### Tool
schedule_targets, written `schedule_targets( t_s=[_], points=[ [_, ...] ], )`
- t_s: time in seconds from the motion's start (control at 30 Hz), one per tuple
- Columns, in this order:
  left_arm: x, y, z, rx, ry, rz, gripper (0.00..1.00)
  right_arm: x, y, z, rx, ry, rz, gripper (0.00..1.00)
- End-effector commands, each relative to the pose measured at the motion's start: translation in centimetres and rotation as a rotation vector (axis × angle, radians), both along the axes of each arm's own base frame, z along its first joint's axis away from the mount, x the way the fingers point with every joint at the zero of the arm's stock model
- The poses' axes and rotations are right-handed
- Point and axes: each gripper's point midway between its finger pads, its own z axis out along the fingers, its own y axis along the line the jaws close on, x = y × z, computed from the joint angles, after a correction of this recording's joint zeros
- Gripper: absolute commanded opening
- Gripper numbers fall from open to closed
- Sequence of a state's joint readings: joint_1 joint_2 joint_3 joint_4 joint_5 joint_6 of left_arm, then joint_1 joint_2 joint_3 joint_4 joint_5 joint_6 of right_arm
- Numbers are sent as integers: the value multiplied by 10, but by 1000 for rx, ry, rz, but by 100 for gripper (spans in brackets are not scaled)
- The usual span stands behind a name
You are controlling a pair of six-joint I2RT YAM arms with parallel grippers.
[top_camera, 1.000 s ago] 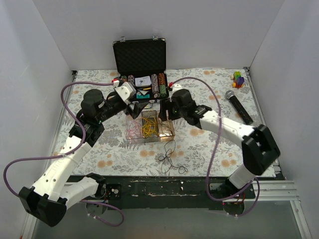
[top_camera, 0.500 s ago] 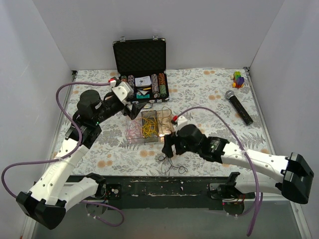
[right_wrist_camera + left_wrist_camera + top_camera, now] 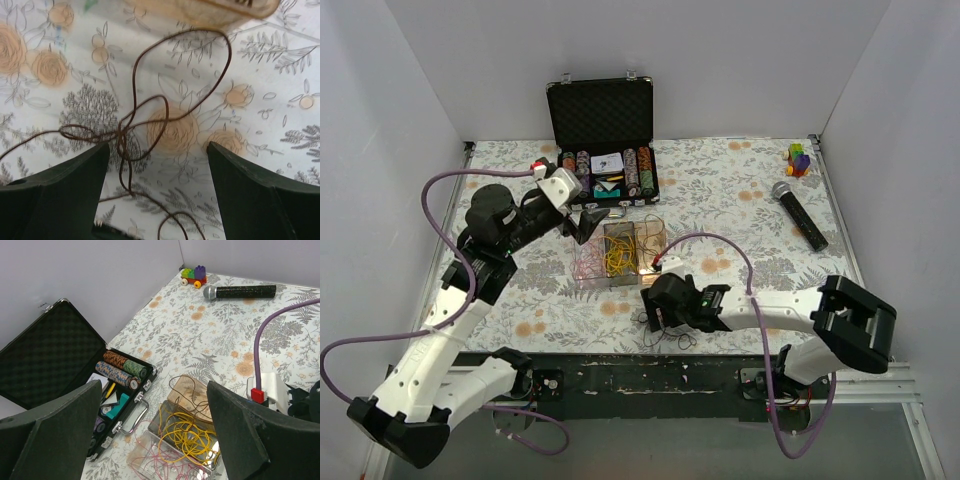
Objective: Untangle the cables
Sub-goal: Pick up the cable at the center of the board, then place the cable in the bin.
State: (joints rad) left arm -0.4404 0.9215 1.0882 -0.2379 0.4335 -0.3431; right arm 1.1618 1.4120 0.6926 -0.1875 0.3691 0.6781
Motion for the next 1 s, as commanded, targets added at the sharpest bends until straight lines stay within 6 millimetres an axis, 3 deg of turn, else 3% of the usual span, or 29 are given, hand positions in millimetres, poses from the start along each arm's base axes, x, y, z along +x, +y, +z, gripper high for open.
schedule_targets(
  t_s=[0.0,0.07,0.2,0.3,0.33,0.4,0.53,0.6,0.7,0.83,0.97],
  points=[
    [-10,9,17,-4,-44,13,86,12,22,1,25,-49,-67,84],
    [-11,11,18,6,-55,16,86,9,25,-4,16,-44,-59,74],
    [-14,13,19,7,-63,22,86,1,20,-5,-15,-51,-64,41],
    [-15,13,18,6,-59,18,86,-1,10,5,-34,-82,-79,6],
    [-15,12,16,6,-51,16,86,-1,9,15,-19,-101,-80,1],
    [-16,11,19,-3,-53,12,86,-1,13,42,38,-152,-45,1],
    [-16,11,19,-18,-35,13,86,9,32,129,228,-308,49,1],
    [-17,11,21,-28,-35,12,85,19,38,181,282,-401,68,1],
    [-17,11,25,-46,-35,16,85,44,39,229,313,-478,57,1],
    [-18,11,25,-56,-40,15,85,81,40,255,337,-549,21,1],
    [-18,10,20,-61,-33,14,85,114,44,259,383,-625,-30,1]
  ],
)
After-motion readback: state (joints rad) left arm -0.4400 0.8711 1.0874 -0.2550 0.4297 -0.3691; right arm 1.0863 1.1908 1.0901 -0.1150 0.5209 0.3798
